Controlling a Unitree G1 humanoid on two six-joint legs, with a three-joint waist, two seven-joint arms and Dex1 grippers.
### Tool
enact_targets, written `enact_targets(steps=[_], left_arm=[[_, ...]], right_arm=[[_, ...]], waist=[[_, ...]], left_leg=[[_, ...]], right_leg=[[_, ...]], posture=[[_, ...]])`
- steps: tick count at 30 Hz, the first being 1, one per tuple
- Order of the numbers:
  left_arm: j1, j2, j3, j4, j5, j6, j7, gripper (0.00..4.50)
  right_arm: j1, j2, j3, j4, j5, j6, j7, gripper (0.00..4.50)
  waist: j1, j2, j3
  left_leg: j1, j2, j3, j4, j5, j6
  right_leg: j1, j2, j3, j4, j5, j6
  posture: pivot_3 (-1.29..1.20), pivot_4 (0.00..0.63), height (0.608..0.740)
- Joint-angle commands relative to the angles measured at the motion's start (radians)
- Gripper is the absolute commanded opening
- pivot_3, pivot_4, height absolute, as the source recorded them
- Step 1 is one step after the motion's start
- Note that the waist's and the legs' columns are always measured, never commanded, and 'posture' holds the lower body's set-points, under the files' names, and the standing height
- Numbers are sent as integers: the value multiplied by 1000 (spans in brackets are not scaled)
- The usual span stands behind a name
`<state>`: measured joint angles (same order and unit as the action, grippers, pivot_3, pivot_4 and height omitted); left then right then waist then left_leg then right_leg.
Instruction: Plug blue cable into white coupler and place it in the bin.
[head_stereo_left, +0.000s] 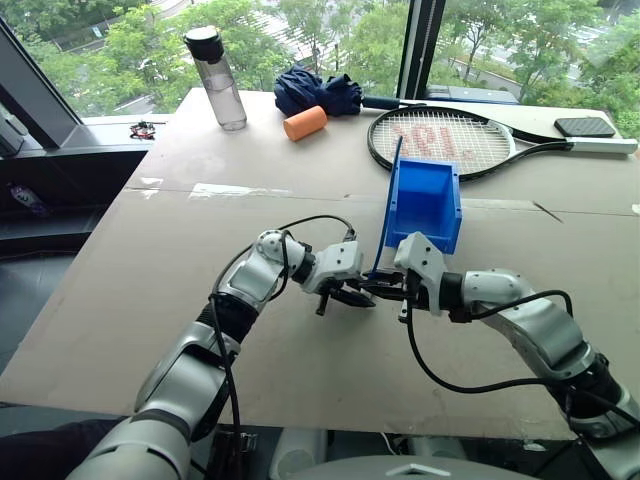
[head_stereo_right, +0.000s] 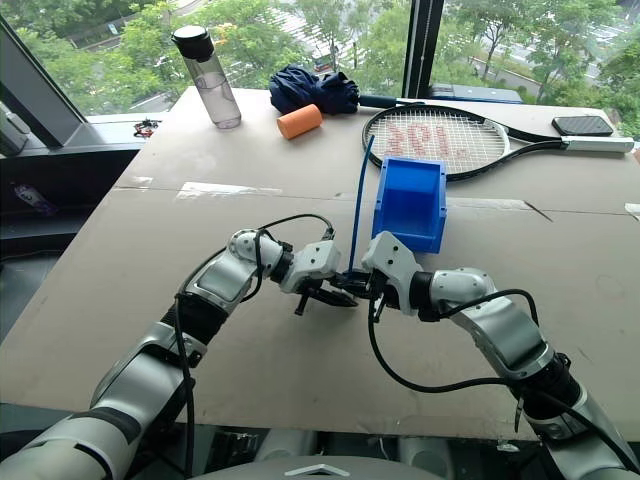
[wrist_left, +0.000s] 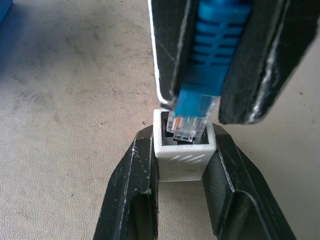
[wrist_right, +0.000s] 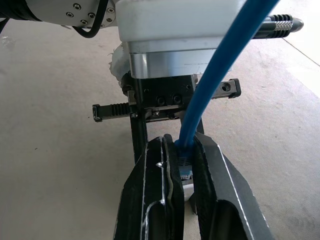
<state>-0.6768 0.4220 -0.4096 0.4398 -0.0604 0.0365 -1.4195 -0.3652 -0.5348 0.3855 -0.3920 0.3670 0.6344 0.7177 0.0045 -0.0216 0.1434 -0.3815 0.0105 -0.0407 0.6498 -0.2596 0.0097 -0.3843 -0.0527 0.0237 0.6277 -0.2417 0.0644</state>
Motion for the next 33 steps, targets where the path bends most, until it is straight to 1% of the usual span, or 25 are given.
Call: enact_targets(steps=[1,6,10,16,20,24,26,28,30,31,33], left_arm=[[15,-14,-22,-73,-4,2,-20,605],[16,-6,-26,-85,17,-36,-24,605],[14,-5,-31,-85,35,-73,-24,605],[8,-10,-26,-89,35,-60,-30,605],[7,-7,-23,-88,37,-57,-30,605],[9,-8,-15,-90,39,-53,-23,605],[15,-4,-7,-101,25,-23,-28,605],[30,4,6,-126,0,0,-43,1620],[58,10,38,-152,-6,22,10,2194],[70,12,55,-164,-7,37,41,2668],[108,22,116,-220,-47,143,107,3514]], right_arm=[[25,-32,68,36,-42,61,35,0],[19,-47,69,46,-51,93,56,0],[-14,-40,85,88,-77,68,86,0],[-73,-22,125,125,-123,22,135,0],[-97,-15,144,137,-149,31,158,0],[-89,-19,147,166,-180,7,172,0],[-73,-12,125,166,-182,-8,160,0],[-50,8,80,156,-158,-7,135,0],[-20,30,31,137,-135,-10,108,0],[-9,42,9,130,-126,-8,96,0],[4,54,-38,98,-102,7,77,0]], waist=[[0,0,0],[-1,-1,-1],[-6,-1,-1],[-7,0,-2],[-14,0,-2],[-15,0,-3],[-15,0,-3],[-15,0,-4],[-15,2,-4],[-15,2,-4],[-18,2,-4]], left_leg=[[0,0,0,0,0,0],[1,0,0,0,0,0],[2,0,-1,0,0,0],[2,0,-1,0,0,0],[2,0,-3,0,0,0],[2,0,-4,0,0,0],[2,0,-4,0,0,0],[2,0,-5,0,0,0],[2,0,-6,0,0,0],[2,0,-6,0,0,0],[2,0,-9,0,0,0]], right_leg=[[0,0,0,0,0,0],[1,0,0,0,0,0],[2,0,-1,0,0,0],[3,0,-2,0,0,0],[3,0,-3,0,0,0],[4,0,-3,0,0,0],[4,0,-4,0,0,0],[5,0,-5,0,0,0],[5,0,-5,0,0,0],[5,0,-5,0,0,0],[5,0,-6,0,0,0]], posture=[[0,150,740],[0,150,740],[0,150,740],[0,150,740],[0,150,740],[0,150,740],[0,150,740],[0,150,740],[0,150,740],[0,150,740],[0,150,740]])
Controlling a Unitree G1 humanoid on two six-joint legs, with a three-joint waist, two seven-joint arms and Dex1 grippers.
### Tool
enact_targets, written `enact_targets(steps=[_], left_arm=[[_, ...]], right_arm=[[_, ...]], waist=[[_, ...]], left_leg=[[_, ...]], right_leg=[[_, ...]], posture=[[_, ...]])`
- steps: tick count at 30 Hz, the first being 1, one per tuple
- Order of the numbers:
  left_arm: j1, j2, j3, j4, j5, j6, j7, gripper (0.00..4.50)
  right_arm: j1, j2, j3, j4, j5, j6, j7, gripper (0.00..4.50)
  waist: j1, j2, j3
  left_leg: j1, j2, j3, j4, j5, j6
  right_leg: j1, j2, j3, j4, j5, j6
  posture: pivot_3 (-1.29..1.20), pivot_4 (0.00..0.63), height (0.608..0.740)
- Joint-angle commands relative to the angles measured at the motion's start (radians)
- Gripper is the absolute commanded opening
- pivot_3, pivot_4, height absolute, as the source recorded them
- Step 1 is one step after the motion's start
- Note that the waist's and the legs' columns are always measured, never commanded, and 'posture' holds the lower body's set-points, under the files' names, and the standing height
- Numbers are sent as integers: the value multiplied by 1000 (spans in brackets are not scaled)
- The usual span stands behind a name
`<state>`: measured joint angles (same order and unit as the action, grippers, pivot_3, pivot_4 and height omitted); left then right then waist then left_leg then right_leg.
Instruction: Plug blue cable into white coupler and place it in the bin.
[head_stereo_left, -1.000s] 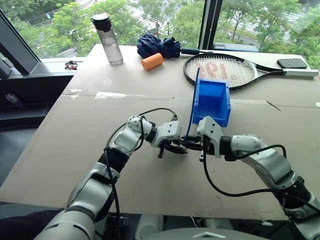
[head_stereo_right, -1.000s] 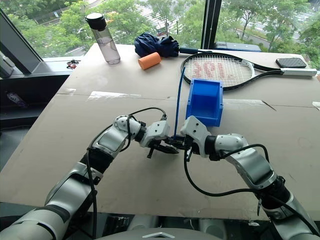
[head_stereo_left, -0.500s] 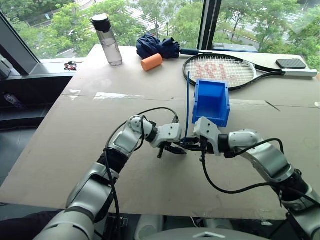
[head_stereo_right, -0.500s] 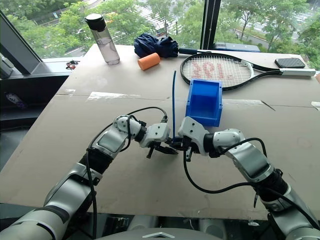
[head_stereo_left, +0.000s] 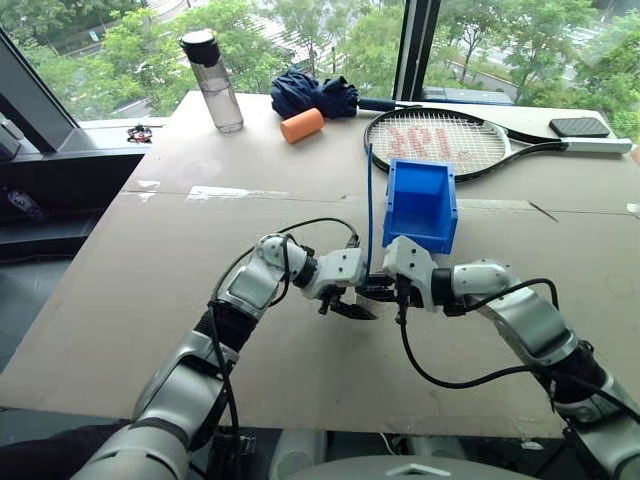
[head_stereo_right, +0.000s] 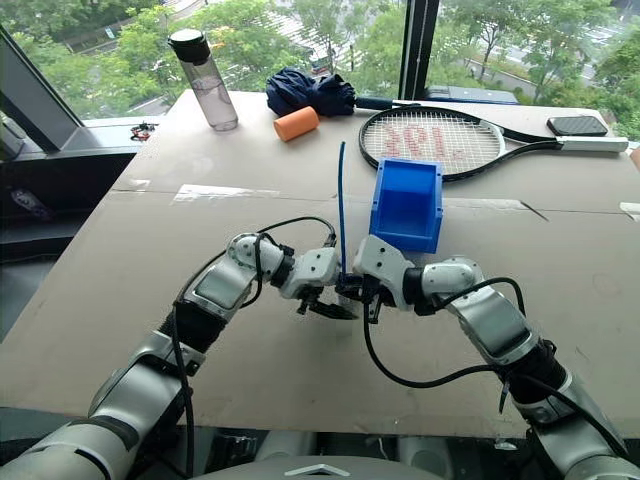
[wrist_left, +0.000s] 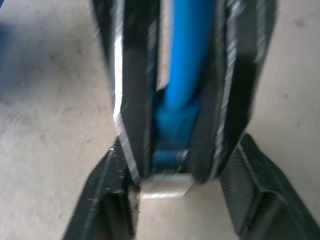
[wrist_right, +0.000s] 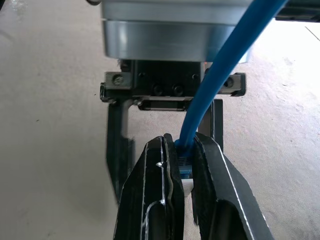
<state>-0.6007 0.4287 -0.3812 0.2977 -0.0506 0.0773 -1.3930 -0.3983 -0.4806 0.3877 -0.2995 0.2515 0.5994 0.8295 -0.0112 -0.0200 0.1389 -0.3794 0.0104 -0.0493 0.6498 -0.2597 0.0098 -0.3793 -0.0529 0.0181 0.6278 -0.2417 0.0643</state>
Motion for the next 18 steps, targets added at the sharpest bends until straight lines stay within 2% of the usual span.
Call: enact_targets(steps=[1,3,6,10,12,16,17,18], left_arm=[[69,42,118,-121,-80,129,86,3834],[146,93,175,-207,-123,171,100,3834],[275,160,299,-351,-202,243,156,3834],[337,148,401,-524,-306,371,279,3834],[352,131,429,-605,-350,431,342,3834],[358,100,435,-689,-387,489,443,3834],[355,93,432,-702,-397,503,461,3912],[352,87,426,-708,-403,508,473,3912]], right_arm=[[31,2,-78,-17,38,68,-43,0],[15,-4,-158,-67,105,131,-49,0],[-90,10,-370,-106,285,290,-91,0],[-251,17,-529,2,393,456,-169,0],[-339,9,-555,116,381,496,-205,0],[-480,-26,-468,425,247,421,-225,0],[-509,-25,-456,488,230,397,-216,854],[-536,-27,-436,541,210,369,-196,1144]], waist=[[-4,1,1],[-6,2,2],[-8,6,5],[6,7,7],[10,7,6],[7,7,6],[6,7,6],[1,7,7]], left_leg=[[0,0,-2,0,0,0],[0,0,-3,0,0,0],[0,0,-4,0,0,0],[-1,1,-7,-1,0,0],[-1,0,-8,-1,0,0],[-1,-3,-5,-1,0,0],[-1,-4,-4,-2,0,0],[-1,-4,-3,-2,0,0]], right_leg=[[0,0,0,1,0,0],[-1,0,0,2,0,0],[-2,0,0,3,0,0],[-2,-2,-2,2,0,0],[-1,-3,-3,0,0,0],[0,-5,-2,-1,0,-1],[0,-5,-1,-1,0,-1],[0,-5,-1,-1,0,-1]], posture=[[0,150,740],[0,150,740],[0,150,740],[0,150,740],[0,150,740],[0,150,740],[0,150,740],[0,150,740]])
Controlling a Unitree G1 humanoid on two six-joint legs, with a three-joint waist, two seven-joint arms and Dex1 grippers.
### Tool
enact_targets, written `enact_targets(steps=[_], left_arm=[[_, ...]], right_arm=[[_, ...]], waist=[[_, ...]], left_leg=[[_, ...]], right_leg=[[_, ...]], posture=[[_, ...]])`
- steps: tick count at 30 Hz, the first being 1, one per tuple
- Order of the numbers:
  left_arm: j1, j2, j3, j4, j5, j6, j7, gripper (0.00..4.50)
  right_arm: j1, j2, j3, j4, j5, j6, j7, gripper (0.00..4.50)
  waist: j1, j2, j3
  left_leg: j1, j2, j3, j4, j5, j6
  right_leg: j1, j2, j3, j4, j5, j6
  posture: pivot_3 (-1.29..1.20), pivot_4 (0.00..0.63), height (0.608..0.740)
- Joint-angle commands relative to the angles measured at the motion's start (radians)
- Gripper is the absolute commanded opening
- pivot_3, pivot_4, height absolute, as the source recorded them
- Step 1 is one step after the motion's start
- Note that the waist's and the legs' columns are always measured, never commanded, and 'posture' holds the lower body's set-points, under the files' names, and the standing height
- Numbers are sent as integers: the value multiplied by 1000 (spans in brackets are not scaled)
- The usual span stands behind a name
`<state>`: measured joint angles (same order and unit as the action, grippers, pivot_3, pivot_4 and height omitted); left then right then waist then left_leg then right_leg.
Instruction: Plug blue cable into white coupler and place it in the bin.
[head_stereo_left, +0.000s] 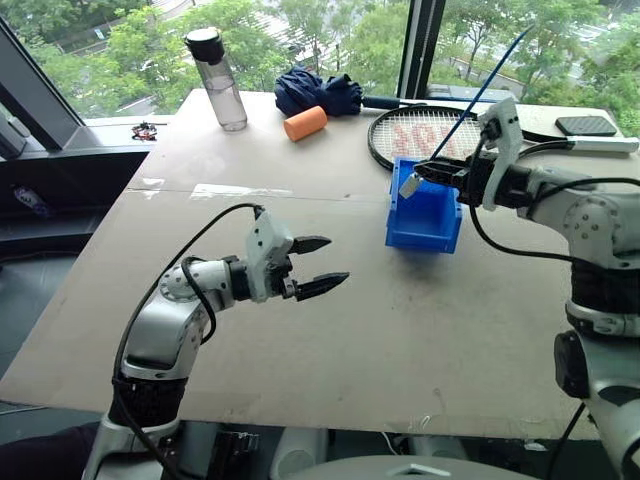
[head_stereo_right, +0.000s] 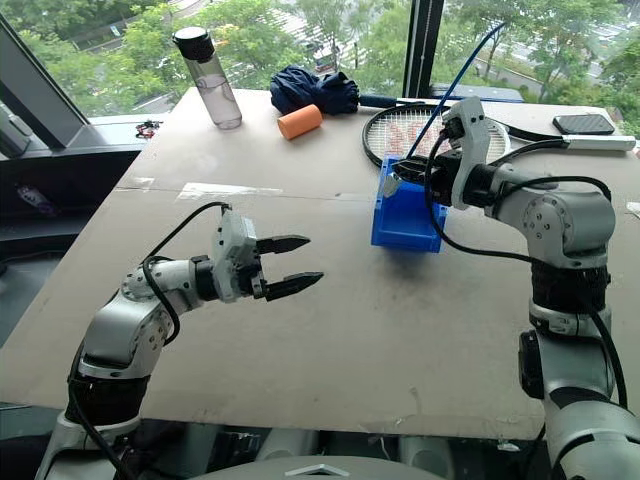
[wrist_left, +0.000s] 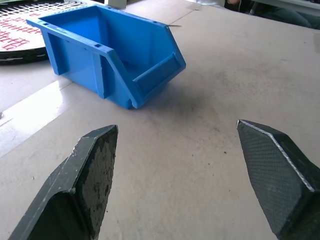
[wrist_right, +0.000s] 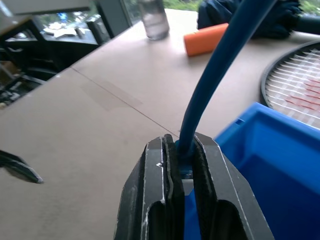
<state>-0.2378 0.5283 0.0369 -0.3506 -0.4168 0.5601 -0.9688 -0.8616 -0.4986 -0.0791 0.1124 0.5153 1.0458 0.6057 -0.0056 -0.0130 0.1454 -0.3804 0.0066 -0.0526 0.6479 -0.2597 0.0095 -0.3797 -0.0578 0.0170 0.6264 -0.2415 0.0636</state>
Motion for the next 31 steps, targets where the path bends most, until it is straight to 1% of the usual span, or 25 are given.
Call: enact_targets(steps=[1,2,4,6,7,10,12,13,16,18,21,24,27,29,31], left_arm=[[-12,-15,2,-64,-41,28,58,3912],[-15,-18,-2,-62,-44,25,64,3912],[-19,-21,-7,-58,-50,21,75,3912],[-18,-19,-10,-57,-55,19,79,3912],[-17,-17,-12,-56,-58,16,79,3912],[-30,-12,-27,-24,-52,-12,64,3912],[-41,-10,-28,-14,-57,-15,63,3912],[-43,-8,-28,-13,-61,-16,63,3912],[-39,14,-31,-19,-78,-11,42,3912],[-26,57,-18,-23,-95,2,7,3912],[0,137,15,-16,-126,26,-46,3912],[48,221,50,-19,-154,43,-97,3912],[106,287,80,-25,-168,46,-138,3912],[129,307,87,-26,-178,48,-153,3912],[143,321,84,-24,-182,49,-159,3912]], right_arm=[[-92,-11,44,165,-67,-97,45,1589],[-109,-15,55,194,-89,-122,44,2000],[-116,-28,57,195,-107,-151,48,2971],[-69,-54,42,108,-97,-163,69,4127],[-35,-67,28,51,-79,-158,82,4436],[162,-127,-59,-226,-20,-225,142,4436],[299,-166,-115,-371,-6,-274,162,4436],[345,-178,-134,-413,1,-282,162,4436],[546,-215,-244,-577,38,-318,184,4436],[720,-253,-336,-663,32,-358,231,4436],[957,-297,-482,-736,8,-415,314,4436],[1179,-293,-649,-749,-2,-497,412,4436],[1329,-268,-756,-741,-12,-559,469,4436],[1394,-250,-784,-727,-25,-604,491,4436],[1429,-241,-790,-716,-28,-628,494,4436]], waist=[[-7,1,0],[-8,1,0],[-10,1,1],[-9,1,1],[-7,1,1],[5,0,0],[13,0,0],[13,0,0],[11,0,1],[9,0,1],[10,0,1],[6,0,1],[2,-1,1],[1,-2,1],[2,-3,1]], left_leg=[[0,0,2,0,0,0],[0,0,3,-1,0,0],[-1,0,4,-1,0,0],[-1,1,4,-2,0,0],[-1,1,4,-2,0,0],[-2,1,3,-2,0,0],[-3,0,1,-1,0,0],[-3,0,2,-1,0,0],[-1,0,3,-1,0,0],[0,1,3,-1,0,0],[0,1,4,-1,0,0],[1,2,5,-2,0,0],[2,4,6,-1,0,0],[1,5,6,-1,0,0],[2,7,6,-1,0,0]], right_leg=[[0,0,0,0,0,0],[-1,0,1,0,0,0],[-2,1,1,0,0,0],[-2,1,0,0,0,0],[-2,1,0,0,0,0],[-1,1,-2,-1,0,0],[0,1,-3,-2,0,1],[-1,1,-2,-2,0,1],[0,0,1,-2,0,1],[1,1,1,-1,0,0],[1,2,0,-2,-1,0],[1,2,1,-2,-1,0],[1,3,2,-2,-3,-2],[1,3,3,-2,-5,0],[1,3,3,-2,-6,0]], posture=[[0,150,740],[0,150,740],[0,150,740],[0,150,740],[0,150,740],[0,150,740],[0,150,740],[0,150,740],[0,150,740],[0,150,740],[0,150,740],[0,150,740],[0,150,740],[0,150,740],[0,150,740]])
